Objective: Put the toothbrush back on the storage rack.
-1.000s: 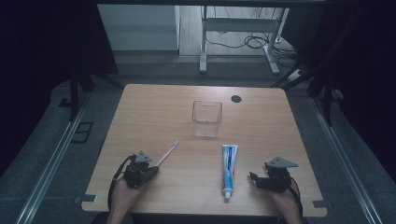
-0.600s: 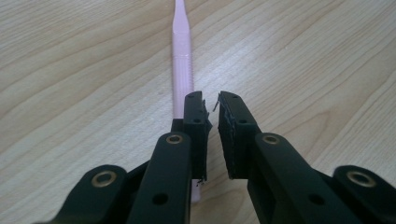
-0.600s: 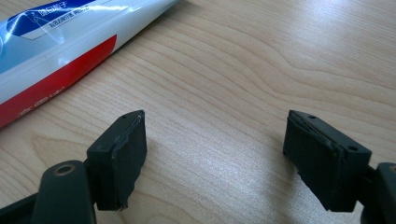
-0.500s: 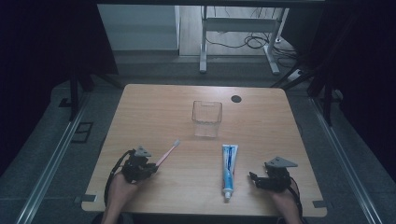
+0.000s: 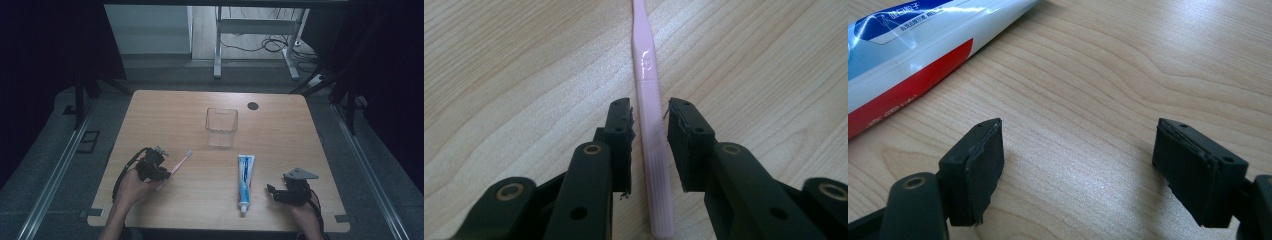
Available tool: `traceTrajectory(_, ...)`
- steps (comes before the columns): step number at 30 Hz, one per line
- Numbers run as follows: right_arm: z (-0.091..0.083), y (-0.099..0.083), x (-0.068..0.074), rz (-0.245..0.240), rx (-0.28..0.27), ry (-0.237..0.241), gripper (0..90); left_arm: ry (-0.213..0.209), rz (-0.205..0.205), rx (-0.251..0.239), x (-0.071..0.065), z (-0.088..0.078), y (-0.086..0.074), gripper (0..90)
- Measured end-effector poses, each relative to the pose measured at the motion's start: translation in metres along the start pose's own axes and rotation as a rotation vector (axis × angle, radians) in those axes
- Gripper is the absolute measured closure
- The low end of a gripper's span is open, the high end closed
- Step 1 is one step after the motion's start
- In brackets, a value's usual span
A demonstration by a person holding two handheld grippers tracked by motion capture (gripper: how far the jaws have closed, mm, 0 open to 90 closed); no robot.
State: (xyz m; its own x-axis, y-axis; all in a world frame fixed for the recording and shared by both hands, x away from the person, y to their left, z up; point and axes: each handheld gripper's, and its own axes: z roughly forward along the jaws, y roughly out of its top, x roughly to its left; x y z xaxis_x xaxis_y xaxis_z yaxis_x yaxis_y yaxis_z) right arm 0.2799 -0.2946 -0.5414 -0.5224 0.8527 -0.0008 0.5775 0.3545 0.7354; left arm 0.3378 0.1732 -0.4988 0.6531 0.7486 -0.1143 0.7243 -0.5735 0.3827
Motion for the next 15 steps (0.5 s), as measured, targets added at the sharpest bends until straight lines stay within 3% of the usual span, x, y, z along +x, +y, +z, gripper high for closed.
traceTrajectory(7, 0.0, 0.0, 0.0, 0.001, 0.0, -0.001, 20.3, -0.012, 0.007, 0.069, 0.002, 0.006, 0.017, 69.6)
traceTrajectory(13, 0.0, 0.0, 0.0, 0.0, 0.0, -0.001, 20.3, 0.0, 0.015, 0.158, 0.003, 0.013, 0.038, 68.6)
traceTrajectory(15, 0.0, 0.0, 0.0, 0.0, 0.0, -0.001, 20.3, 0.001, 0.014, 0.167, 0.003, 0.014, 0.041, 68.6)
